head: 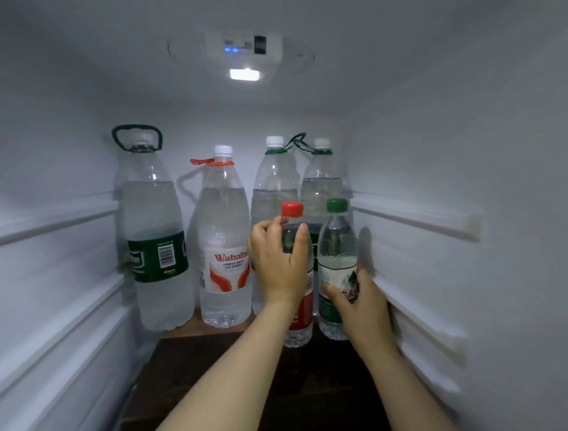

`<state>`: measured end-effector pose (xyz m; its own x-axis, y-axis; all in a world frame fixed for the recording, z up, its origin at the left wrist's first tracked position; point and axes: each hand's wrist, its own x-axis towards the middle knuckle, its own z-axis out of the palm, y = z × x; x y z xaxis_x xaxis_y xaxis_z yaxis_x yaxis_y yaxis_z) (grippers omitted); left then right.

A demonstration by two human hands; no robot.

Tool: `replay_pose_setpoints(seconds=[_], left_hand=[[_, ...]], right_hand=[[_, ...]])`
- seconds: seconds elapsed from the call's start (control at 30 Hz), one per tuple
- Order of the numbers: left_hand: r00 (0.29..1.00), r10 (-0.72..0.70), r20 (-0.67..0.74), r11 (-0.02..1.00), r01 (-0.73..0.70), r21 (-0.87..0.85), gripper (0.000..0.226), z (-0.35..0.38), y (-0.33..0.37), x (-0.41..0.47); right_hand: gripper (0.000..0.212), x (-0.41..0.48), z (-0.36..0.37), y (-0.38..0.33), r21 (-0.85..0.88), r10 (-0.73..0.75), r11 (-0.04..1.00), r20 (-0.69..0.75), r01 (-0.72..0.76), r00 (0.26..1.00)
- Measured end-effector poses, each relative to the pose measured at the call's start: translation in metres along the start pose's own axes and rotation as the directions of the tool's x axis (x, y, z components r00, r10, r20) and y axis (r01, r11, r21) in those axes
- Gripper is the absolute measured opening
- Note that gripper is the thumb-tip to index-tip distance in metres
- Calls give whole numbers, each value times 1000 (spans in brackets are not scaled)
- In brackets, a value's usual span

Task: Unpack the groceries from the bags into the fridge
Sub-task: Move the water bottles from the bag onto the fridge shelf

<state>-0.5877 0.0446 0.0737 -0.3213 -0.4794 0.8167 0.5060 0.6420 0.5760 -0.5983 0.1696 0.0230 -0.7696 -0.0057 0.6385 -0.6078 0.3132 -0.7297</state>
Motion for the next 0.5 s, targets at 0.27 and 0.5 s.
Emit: replay_pose_setpoints(seconds=[0.27, 0.5], left_hand=[[999, -12, 32, 998, 9, 69, 60, 10, 1, 2], [1000, 8, 22, 997, -9, 76, 54, 6, -1, 1]], right_hand=[[53, -1, 0, -1, -32, -11, 999, -3, 11, 1000], [53, -4, -3, -5, -16, 32, 999, 23, -32, 999]])
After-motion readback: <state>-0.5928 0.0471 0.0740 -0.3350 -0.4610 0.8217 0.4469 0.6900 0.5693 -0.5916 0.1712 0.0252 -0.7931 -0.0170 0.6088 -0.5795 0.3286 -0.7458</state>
